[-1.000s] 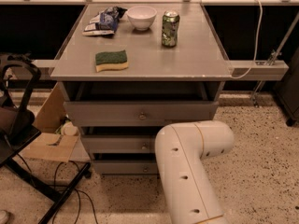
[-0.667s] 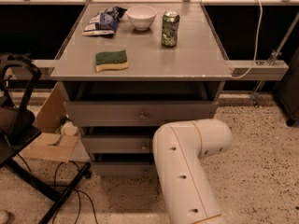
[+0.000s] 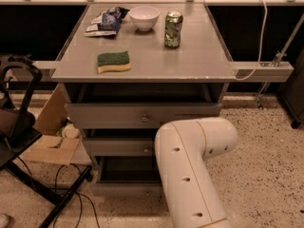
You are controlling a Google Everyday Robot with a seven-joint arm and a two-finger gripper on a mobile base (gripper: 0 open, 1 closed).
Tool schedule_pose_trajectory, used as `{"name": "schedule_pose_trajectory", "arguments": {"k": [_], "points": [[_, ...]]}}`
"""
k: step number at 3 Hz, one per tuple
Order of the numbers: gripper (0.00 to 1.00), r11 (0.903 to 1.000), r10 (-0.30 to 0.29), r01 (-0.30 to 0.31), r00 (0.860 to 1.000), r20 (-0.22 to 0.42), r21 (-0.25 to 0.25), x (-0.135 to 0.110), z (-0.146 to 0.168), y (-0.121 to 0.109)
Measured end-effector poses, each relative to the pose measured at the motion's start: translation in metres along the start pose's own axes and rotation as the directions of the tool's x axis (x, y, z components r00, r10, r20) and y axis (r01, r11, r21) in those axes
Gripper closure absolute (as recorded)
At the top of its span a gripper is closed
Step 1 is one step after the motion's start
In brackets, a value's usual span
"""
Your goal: Open bottom drawer
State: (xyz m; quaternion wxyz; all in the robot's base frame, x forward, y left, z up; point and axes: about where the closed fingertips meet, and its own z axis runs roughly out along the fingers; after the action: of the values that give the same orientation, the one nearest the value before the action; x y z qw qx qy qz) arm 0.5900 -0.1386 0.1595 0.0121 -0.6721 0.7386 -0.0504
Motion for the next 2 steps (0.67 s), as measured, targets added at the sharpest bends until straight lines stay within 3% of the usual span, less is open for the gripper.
{"name": "schedule_pose_trajectory", "arguments": {"k": [2], "points": [[1.00,0.9998,0.008,-0.008,1.000,-0.009,-0.016,0.0043,-0.0029,0.0091]]}}
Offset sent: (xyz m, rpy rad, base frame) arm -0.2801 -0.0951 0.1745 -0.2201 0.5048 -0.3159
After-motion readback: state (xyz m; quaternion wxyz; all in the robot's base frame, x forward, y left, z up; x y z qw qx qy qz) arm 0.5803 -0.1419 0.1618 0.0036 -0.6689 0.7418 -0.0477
